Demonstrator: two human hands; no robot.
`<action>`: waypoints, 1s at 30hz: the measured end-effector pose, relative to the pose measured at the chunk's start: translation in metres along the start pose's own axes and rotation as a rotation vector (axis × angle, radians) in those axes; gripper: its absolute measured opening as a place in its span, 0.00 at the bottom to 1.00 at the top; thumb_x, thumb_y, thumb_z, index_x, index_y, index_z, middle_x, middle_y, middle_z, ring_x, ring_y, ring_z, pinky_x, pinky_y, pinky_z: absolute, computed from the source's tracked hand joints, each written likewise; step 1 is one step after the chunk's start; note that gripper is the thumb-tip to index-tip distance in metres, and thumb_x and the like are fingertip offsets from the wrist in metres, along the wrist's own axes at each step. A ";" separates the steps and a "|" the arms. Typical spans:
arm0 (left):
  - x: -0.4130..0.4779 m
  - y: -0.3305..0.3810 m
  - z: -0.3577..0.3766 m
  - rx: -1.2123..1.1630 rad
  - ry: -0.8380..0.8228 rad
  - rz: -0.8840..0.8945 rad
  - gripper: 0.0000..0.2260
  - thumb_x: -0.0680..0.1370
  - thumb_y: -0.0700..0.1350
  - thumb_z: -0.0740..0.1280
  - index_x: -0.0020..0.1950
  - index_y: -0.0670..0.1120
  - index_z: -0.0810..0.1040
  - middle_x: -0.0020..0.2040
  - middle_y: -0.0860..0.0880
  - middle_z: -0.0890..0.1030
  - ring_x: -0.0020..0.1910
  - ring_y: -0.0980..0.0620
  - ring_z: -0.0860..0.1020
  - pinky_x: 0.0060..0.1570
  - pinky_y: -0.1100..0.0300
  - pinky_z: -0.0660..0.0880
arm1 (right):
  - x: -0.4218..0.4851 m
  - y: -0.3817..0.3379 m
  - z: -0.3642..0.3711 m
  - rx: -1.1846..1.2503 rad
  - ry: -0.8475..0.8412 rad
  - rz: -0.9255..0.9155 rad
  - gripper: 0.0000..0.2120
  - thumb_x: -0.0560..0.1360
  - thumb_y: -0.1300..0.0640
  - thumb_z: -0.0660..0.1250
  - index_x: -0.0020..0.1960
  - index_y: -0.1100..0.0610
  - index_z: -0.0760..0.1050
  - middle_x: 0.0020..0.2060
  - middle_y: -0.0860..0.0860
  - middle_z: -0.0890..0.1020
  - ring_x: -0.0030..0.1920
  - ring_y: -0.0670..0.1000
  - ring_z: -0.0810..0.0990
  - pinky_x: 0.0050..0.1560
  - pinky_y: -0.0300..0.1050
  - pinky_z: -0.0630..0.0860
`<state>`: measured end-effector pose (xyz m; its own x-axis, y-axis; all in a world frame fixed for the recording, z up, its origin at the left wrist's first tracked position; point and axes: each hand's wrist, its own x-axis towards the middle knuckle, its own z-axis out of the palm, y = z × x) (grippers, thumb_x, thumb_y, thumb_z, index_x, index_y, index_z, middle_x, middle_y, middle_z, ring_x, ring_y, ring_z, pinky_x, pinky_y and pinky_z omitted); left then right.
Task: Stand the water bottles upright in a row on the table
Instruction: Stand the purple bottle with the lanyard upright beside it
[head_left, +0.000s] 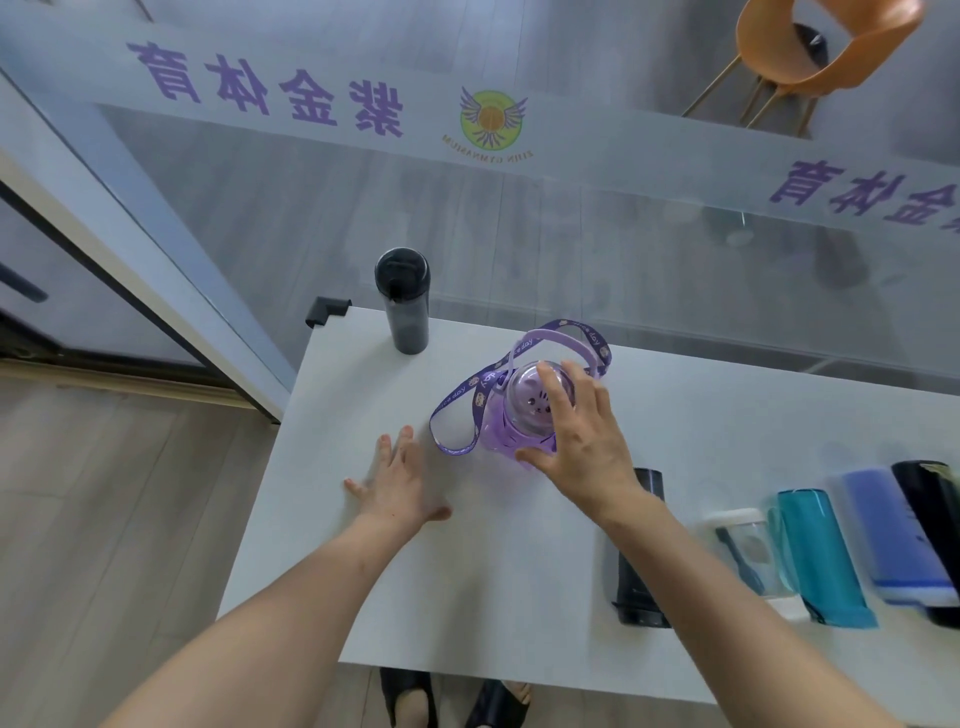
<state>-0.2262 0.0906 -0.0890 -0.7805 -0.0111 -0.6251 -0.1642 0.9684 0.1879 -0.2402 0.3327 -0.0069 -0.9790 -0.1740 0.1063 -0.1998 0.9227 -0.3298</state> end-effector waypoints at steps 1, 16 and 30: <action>0.000 -0.001 0.000 -0.012 0.006 0.000 0.55 0.69 0.62 0.79 0.83 0.52 0.44 0.83 0.58 0.42 0.82 0.51 0.40 0.67 0.24 0.61 | 0.000 0.000 0.006 0.003 0.018 -0.006 0.53 0.62 0.48 0.85 0.79 0.53 0.60 0.76 0.58 0.63 0.71 0.62 0.65 0.72 0.57 0.71; 0.015 -0.001 0.002 0.150 -0.114 -0.011 0.58 0.71 0.68 0.74 0.83 0.52 0.35 0.82 0.56 0.31 0.81 0.47 0.34 0.62 0.21 0.64 | 0.080 0.023 0.027 0.071 0.008 -0.104 0.50 0.65 0.64 0.83 0.80 0.58 0.59 0.79 0.60 0.58 0.76 0.64 0.61 0.71 0.57 0.69; 0.016 0.000 0.002 0.211 -0.126 -0.011 0.57 0.71 0.69 0.71 0.83 0.52 0.34 0.82 0.55 0.32 0.82 0.46 0.35 0.62 0.21 0.65 | 0.115 0.031 0.027 0.085 -0.028 -0.130 0.51 0.66 0.64 0.82 0.81 0.55 0.56 0.80 0.57 0.56 0.76 0.63 0.61 0.68 0.58 0.73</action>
<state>-0.2373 0.0914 -0.1001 -0.6959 -0.0031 -0.7181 -0.0322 0.9991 0.0270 -0.3600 0.3317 -0.0306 -0.9452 -0.3007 0.1273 -0.3264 0.8597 -0.3930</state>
